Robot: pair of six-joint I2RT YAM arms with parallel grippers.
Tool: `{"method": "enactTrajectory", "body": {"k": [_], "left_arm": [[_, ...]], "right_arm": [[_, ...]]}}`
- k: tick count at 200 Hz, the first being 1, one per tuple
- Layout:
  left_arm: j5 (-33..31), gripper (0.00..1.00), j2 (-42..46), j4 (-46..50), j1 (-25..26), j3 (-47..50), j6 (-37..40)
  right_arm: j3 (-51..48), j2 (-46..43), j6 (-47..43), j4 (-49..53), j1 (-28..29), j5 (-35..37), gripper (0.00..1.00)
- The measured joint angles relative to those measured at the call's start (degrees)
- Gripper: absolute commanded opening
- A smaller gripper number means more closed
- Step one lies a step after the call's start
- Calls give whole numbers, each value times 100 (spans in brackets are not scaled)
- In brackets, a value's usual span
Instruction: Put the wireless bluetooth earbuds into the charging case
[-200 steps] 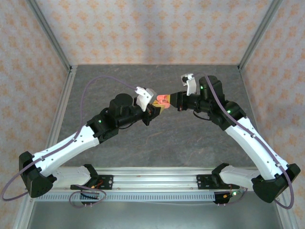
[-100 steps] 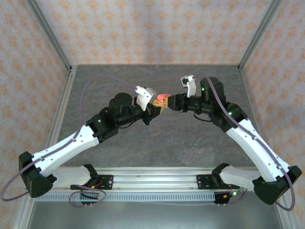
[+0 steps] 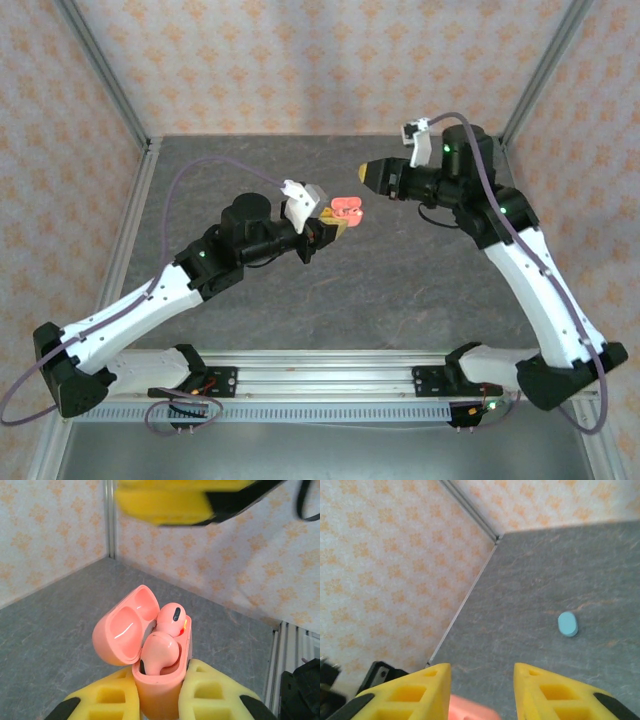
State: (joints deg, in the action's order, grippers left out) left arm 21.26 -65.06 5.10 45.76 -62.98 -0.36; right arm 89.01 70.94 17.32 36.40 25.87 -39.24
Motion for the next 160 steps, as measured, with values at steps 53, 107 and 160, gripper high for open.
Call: {"method": "enactTrajectory", "body": {"k": [53,107,160], "left_arm": [[149,0,20,179,0,-203,-9],[238,0,13,181,-81,-214,-254],[468,0,13,81,-232,-212,-625]], "right_arm": [[-306,476,455,-94,-101,-1362,34],[-629,-4,586,-354,-101,-1956,35],[-754,-116,562,-518,-96,-1956,37]]}}
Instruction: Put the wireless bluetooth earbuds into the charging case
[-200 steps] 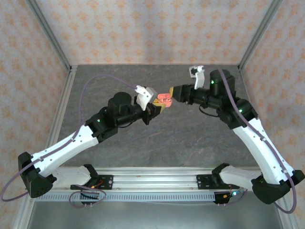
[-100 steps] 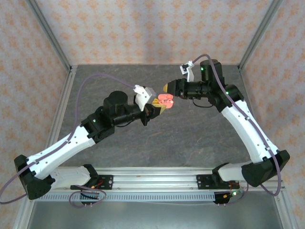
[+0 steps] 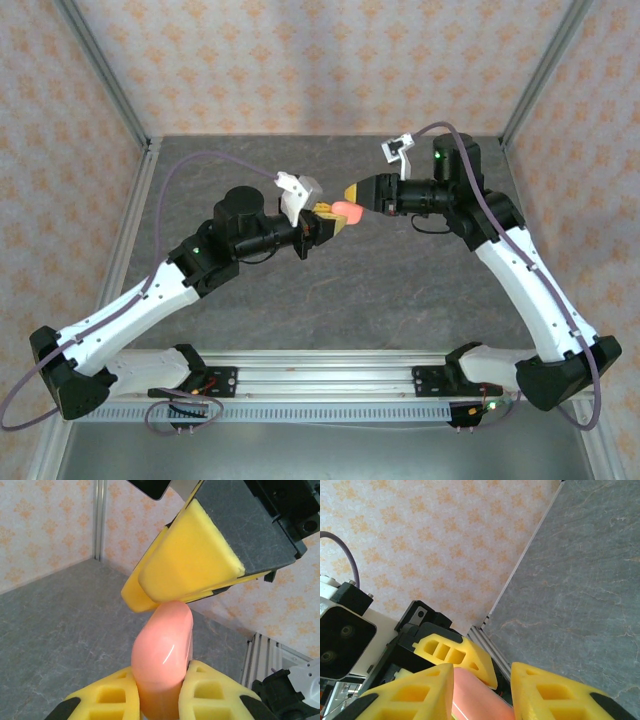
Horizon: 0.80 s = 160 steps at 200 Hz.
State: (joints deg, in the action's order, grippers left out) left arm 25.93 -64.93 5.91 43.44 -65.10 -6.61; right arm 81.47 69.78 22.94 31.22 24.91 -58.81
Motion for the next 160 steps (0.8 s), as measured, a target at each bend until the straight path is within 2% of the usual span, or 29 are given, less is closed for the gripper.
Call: {"method": "enactTrajectory", "body": {"k": [38,96,112,133,160], "left_arm": [[-11,0,2,-59,-101,31,-144],[-337,0,186,-127,-505,680,-654],[-516,0,160,-96,-638,901,-874],[-710,0,-131,-20,-741,1049,-1102],[-697,0,-970,-24,-750,1106,-1259]], "right_arm": [[17,-20,-190,223,7,435,44],[20,-57,-411,992,-223,2170,53],[-177,-92,-341,999,-299,2588,59],[-686,-240,-186,1001,-402,3167,65],[-1440,-516,9,960,-579,3899,76]]}}
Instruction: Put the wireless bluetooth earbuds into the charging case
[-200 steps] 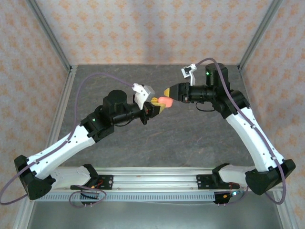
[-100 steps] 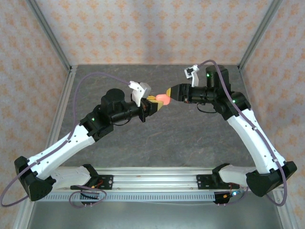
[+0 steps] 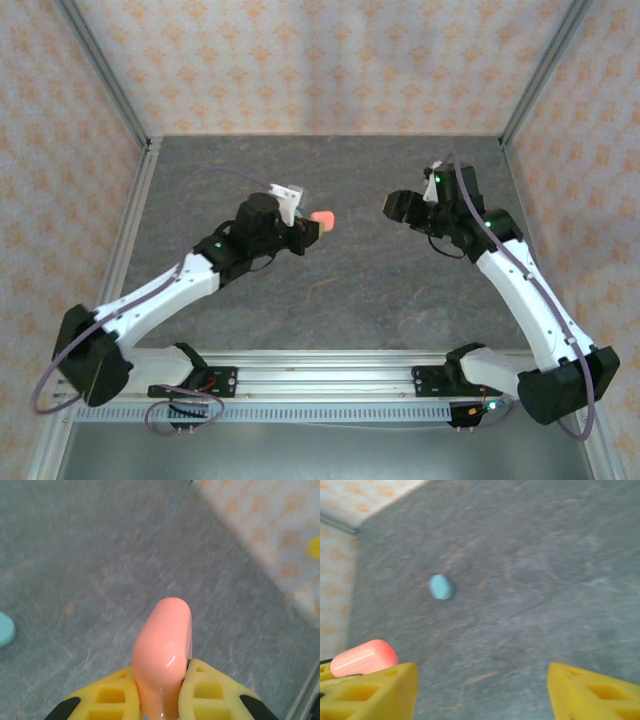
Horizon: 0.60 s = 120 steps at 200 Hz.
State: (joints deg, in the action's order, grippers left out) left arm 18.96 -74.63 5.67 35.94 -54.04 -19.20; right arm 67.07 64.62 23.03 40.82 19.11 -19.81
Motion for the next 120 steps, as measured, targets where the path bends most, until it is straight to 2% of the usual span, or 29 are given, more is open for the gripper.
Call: {"method": "enactTrajectory", "body": {"k": [26,67,102,120], "left_arm": [[37,0,-970,-26,0,-11,-144],[409,0,-2312,-33,0,-249,-317],[640,0,-2529,-39,0,-240,-461],[743,10,-2529,-221,0,-85,-605]], "right_arm": [[-789,-304,92,-111,-127,785,87],[-1956,-793,9,-605,-391,2229,98],[-2671,-1054,-254,-1222,-459,3174,99],[-2918,-1029,-345,-1526,-501,3464,99]]}}
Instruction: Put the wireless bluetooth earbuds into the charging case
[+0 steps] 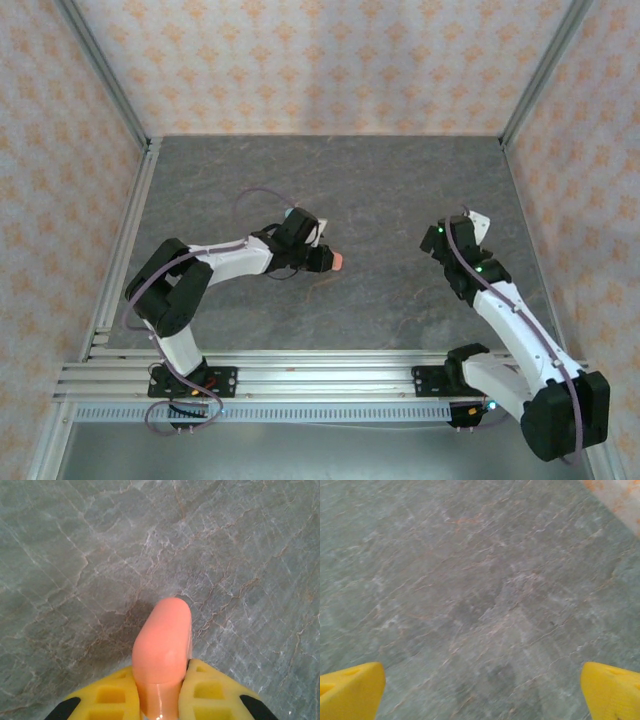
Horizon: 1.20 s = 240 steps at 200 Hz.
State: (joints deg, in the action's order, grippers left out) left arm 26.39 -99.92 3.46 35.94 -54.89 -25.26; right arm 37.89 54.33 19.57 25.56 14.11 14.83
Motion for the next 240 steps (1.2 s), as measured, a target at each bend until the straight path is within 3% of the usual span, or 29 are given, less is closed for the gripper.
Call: {"method": "enactTrajectory", "body": {"k": [36,106,120,181,214,240], "left_arm": [[35,37,157,-214,2,365,-131],[-780,85,962,1425,-57,-238,769],[-986,100,1235,1674,-190,-452,1012],[-2142,100,2761,1696,-1587,-61,1897],[-2417,100,3565,393,-2448,1355,2310],[-2389,100,3633,-682,-2959,2347,2385]], "right_arm": [[-271,267,-258,-625,-31,398,99],[-807,525,-857,-2092,-466,791,99],[-1043,525,-1005,-2566,-522,796,99],[-1985,1250,-1786,-4839,-592,520,99],[-2011,1932,-1996,-6111,-605,302,99],[-1996,2485,-2114,-6811,-828,-7,99]]}}
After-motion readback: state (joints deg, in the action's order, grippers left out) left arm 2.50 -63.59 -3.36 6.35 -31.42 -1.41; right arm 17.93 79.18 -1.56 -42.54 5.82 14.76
